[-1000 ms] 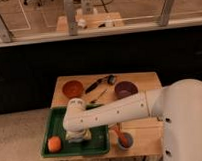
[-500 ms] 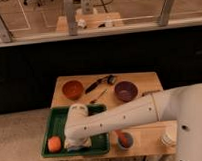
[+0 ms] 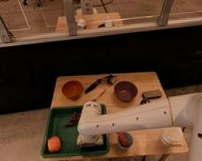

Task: Wipe tray with sponge

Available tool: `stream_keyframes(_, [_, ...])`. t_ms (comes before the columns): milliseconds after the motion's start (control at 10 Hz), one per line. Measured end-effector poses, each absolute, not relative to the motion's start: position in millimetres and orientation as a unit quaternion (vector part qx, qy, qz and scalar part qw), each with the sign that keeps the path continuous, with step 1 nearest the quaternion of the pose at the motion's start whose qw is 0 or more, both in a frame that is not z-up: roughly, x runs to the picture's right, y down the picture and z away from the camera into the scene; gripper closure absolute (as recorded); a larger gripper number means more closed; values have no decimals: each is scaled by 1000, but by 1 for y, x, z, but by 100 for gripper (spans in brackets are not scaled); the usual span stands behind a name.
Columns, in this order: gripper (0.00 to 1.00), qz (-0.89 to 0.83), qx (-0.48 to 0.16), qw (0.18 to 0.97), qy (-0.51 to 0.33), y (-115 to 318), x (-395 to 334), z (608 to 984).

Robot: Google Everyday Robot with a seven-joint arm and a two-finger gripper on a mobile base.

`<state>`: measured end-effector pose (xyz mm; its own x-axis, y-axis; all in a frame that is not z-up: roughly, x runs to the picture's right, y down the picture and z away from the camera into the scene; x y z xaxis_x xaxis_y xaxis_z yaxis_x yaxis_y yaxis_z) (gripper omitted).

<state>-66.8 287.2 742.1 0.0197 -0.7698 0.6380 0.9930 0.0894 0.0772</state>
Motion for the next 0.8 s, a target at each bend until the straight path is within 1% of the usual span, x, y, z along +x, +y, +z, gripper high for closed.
stream_keyframes(200, [100,-641,-202,691,-267,271,-72,770])
stream_keyframes(400, [100,-648,-191,687,-269,263,-93,778])
stream_keyframes(600, [100,-662,-166,674,-281,259,-123,773])
stream_keyframes(800, [100,-682,-134,653,-299,264,-144,753])
